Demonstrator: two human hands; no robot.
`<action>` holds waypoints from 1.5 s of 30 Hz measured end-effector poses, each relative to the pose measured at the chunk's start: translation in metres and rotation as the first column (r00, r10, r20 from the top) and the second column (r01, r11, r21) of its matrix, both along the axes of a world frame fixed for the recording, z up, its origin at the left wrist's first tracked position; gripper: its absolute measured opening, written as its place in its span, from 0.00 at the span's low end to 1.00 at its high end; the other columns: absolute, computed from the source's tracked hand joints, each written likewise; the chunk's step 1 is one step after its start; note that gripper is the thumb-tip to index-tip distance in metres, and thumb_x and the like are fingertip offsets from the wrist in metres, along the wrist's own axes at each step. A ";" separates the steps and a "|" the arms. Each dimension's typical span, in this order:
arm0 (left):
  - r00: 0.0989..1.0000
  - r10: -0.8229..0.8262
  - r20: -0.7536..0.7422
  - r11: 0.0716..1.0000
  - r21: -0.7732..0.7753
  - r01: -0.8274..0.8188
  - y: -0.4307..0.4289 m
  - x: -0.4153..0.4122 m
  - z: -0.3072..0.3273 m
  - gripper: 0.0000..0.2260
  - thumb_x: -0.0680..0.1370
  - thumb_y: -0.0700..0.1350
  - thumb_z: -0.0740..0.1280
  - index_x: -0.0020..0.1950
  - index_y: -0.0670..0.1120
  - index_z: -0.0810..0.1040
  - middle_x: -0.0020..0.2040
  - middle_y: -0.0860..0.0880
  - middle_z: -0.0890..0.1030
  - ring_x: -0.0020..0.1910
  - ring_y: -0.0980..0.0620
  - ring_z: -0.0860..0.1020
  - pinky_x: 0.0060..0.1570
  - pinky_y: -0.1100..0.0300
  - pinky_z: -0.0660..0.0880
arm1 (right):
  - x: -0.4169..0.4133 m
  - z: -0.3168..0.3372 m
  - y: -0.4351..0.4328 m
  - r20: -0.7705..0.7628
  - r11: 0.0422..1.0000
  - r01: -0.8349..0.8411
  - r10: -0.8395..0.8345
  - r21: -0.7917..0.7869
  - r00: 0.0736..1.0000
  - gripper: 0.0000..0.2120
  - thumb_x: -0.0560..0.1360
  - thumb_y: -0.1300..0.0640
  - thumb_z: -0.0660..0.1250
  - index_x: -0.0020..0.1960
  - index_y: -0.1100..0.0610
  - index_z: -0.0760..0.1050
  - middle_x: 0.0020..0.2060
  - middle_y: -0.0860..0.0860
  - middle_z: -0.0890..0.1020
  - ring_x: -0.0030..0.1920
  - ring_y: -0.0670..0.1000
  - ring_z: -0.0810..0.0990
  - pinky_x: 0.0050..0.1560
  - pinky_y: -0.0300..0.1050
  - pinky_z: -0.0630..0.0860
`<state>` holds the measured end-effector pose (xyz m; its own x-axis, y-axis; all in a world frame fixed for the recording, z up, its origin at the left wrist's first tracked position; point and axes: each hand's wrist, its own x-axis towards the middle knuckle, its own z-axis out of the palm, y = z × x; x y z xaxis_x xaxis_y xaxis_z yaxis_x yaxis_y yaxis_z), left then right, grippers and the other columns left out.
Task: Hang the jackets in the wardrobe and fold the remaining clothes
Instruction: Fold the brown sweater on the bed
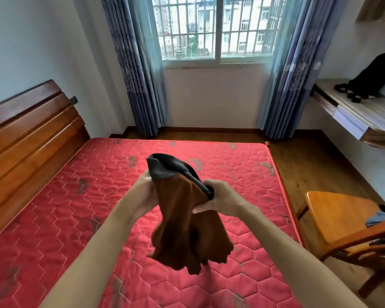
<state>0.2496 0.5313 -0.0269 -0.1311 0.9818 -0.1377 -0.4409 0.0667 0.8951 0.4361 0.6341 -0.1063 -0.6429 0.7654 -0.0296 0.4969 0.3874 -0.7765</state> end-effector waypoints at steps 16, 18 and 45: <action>0.679 0.372 -0.633 0.928 0.266 -0.260 0.005 -0.064 -0.015 0.05 0.74 0.37 0.74 0.47 0.46 0.85 0.44 0.44 0.85 0.43 0.51 0.81 0.50 0.56 0.79 | 0.035 0.049 0.012 -0.006 1.000 0.022 -0.022 -0.002 1.000 0.24 0.60 0.51 0.85 0.47 0.50 0.73 0.38 0.47 0.78 0.38 0.45 0.74 0.37 0.36 0.70; 0.597 0.352 -0.721 0.935 0.301 -0.188 0.005 -0.069 -0.020 0.04 0.75 0.38 0.74 0.46 0.46 0.86 0.42 0.42 0.85 0.41 0.53 0.80 0.48 0.53 0.78 | 0.049 0.063 0.020 0.047 0.994 0.088 -0.091 0.065 0.995 0.27 0.58 0.52 0.85 0.51 0.54 0.76 0.40 0.47 0.80 0.40 0.46 0.78 0.38 0.33 0.72; 0.240 0.281 -0.929 0.936 0.320 0.143 -0.022 -0.113 -0.025 0.20 0.69 0.57 0.74 0.32 0.40 0.77 0.25 0.43 0.74 0.25 0.50 0.66 0.27 0.61 0.64 | 0.097 0.028 -0.023 0.003 0.874 0.094 -0.109 0.477 0.994 0.12 0.66 0.56 0.81 0.41 0.54 0.77 0.34 0.48 0.80 0.36 0.49 0.77 0.37 0.52 0.76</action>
<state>0.1363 0.5089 -0.0521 -0.0234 0.9114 0.4109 0.7635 -0.2491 0.5959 0.5328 0.6114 -0.0779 -0.5655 0.7526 0.3373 0.5728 0.6526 -0.4959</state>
